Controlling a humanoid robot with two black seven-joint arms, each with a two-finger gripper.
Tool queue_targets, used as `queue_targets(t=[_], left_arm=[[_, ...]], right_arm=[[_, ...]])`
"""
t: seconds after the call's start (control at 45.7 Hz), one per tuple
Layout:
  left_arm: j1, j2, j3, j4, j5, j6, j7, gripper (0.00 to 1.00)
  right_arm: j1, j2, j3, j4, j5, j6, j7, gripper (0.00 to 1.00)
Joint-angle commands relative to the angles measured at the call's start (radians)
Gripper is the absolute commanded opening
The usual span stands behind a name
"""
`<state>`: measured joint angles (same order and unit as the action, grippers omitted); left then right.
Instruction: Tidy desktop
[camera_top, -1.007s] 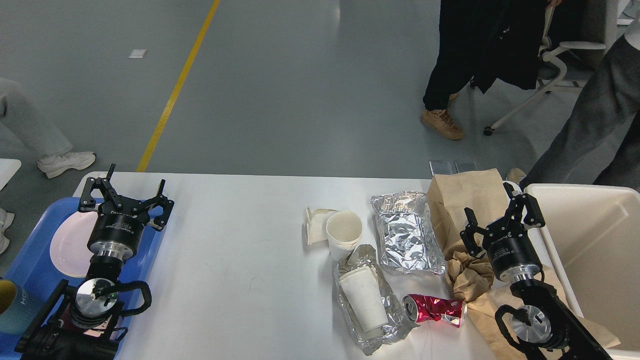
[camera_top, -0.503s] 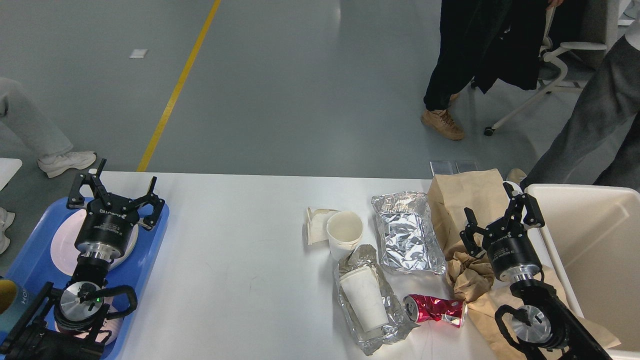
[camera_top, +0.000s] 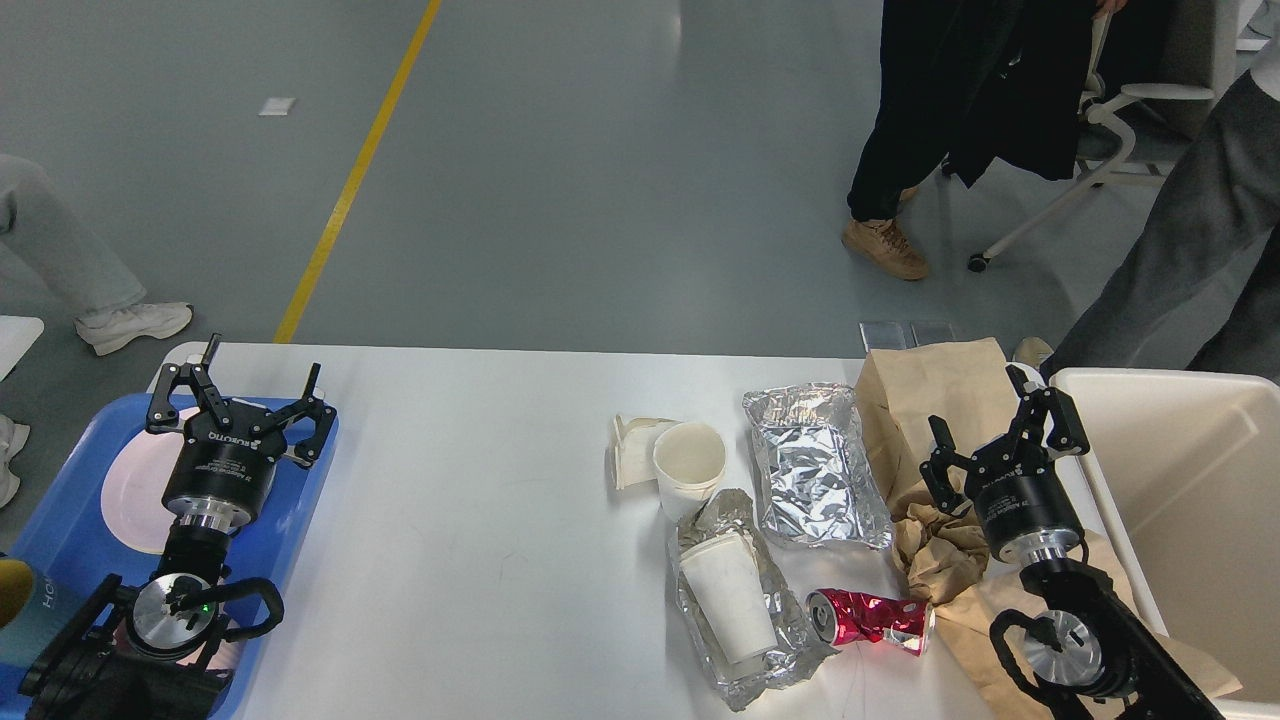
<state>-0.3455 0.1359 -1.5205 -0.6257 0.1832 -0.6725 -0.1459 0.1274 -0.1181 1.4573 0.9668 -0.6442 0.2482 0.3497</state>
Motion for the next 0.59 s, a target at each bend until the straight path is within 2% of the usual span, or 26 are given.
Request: queue_targets(t=[0.0,0.569], left_arm=[[-0.006,-0.001,0.008,0.009,0.015,0.001,-0.004,0.96],[-0.012,-0.001,0.008,0.009,-0.002,0.001,0.008,0.96]], right_arm=[[0.001,0.000,0.000,0.000,0.000,-0.001,0.000,1.00],[-0.002,-0.002,0.000,0.003,0.001,0.000,0.000,1.00]])
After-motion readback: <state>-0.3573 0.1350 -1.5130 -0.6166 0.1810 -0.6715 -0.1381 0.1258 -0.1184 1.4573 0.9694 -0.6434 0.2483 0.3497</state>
